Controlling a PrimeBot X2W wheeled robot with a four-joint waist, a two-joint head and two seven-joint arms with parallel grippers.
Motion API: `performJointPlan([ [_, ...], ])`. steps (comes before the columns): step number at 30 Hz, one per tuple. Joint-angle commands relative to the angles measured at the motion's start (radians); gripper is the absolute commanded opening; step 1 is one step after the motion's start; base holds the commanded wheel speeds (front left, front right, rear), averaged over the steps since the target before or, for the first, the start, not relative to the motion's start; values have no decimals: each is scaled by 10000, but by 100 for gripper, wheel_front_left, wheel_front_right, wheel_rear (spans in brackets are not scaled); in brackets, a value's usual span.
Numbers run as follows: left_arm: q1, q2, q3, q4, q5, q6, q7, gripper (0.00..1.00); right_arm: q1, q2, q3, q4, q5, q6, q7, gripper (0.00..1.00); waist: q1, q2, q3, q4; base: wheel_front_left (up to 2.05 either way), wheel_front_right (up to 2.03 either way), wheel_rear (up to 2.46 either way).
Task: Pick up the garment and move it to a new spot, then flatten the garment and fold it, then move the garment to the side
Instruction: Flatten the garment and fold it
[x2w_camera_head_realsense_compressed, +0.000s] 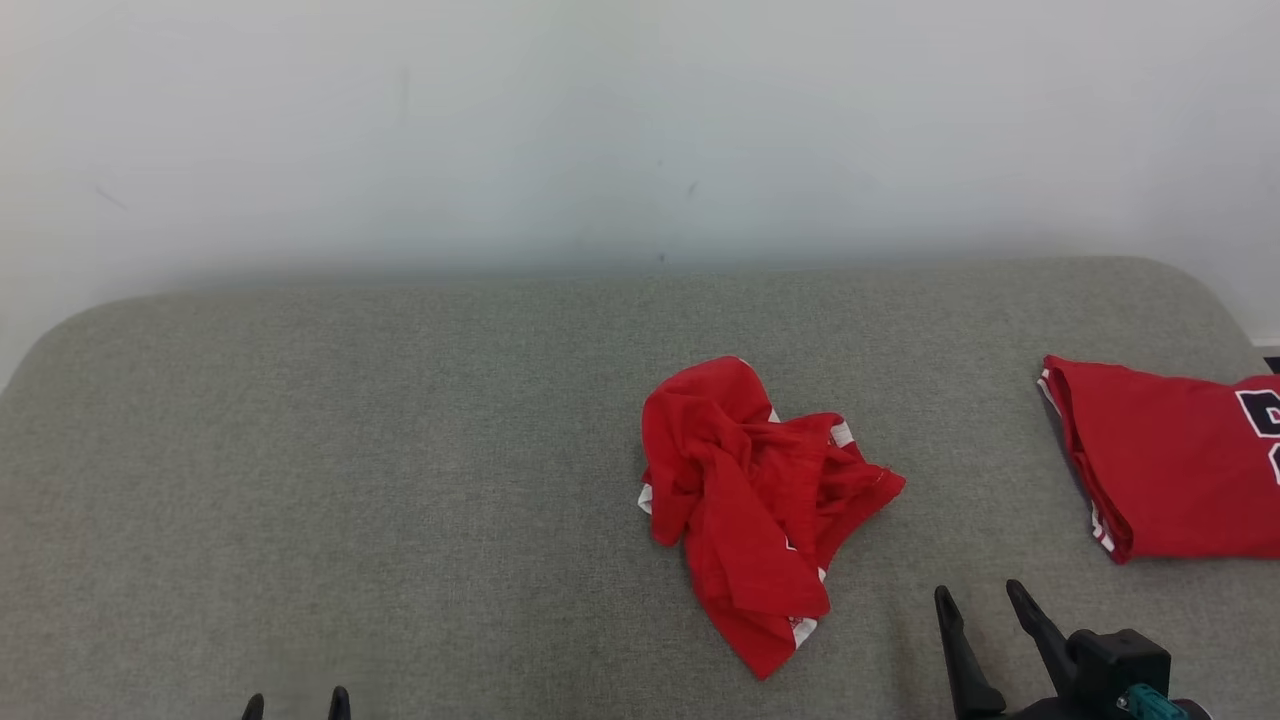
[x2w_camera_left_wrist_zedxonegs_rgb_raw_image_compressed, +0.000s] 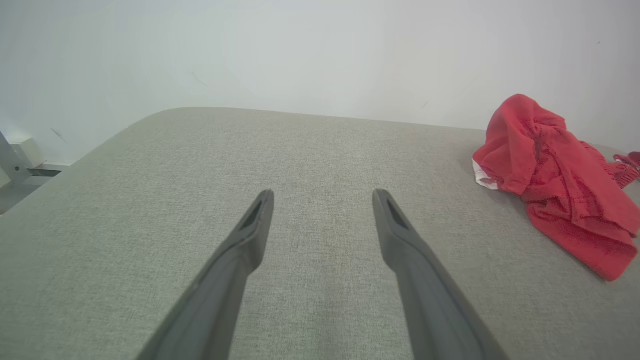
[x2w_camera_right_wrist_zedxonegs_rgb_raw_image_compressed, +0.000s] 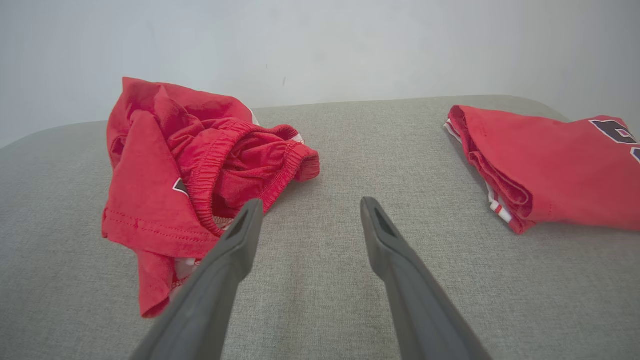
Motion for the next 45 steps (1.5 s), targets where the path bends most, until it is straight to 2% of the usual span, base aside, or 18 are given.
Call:
performJointPlan([
  [1, -107, 45, -60, -31, -47, -34, 98, 100, -131, 16, 61, 28, 44, 6, -28, 100, 0, 0, 8, -126, 0, 0, 0],
  [8, -682, -21, -476, 38, -494, -312, 1029, 100, -222, 35, 182, -21, 47, 6, 26, 100, 0, 0, 105, -739, 0, 0, 0],
  [13, -1719, -46, -1177, 294, -1003, -624, 1668, 100, -381, 13, 249, -68, 45, 6, 42, 100, 0, 0, 287, -1549, 0, 0, 0],
  [19, -3002, -110, -2197, 1360, -1730, -775, 2461, 100, -450, 42, 301, -54, 109, 6, -36, 100, 0, 0, 642, -2642, 0, 0, 0],
  [25, -4234, -240, -3053, 2475, -2204, -781, 2944, 100, -577, 110, 256, 87, 171, 6, -203, 100, 0, 0, 968, -3407, 0, 0, 0],
  [32, -5195, -426, -3155, 3725, -2089, -475, 2999, 100, -642, 168, 348, 209, 205, 6, -282, 100, 0, 0, 1080, -3762, 0, 0, 0],
  [33, -5292, -435, -3180, 3829, -2022, -459, 2924, 73, -662, 167, 353, 229, 215, 6, -300, 100, 0, 0, 1077, -3775, 0, 0, 0],
  [34, -5395, -451, -3196, 3915, -1993, -454, 2842, 0, -681, 171, 367, 247, 221, 6, -318, 100, 0, 0, 1072, -3780, 0, 0, 0],
  [40, -6256, -602, -3596, 3881, -1933, -636, 1963, 0, -779, 153, 454, 381, 229, 6, -329, 100, 0, 0, 963, -3619, 0, 0, 0],
  [45, -7601, -742, -4140, 3393, -2126, -751, 1264, 0, -770, 74, 549, 415, 236, 6, -280, 100, 0, 0, 786, -3377, 0, 0, 0],
])
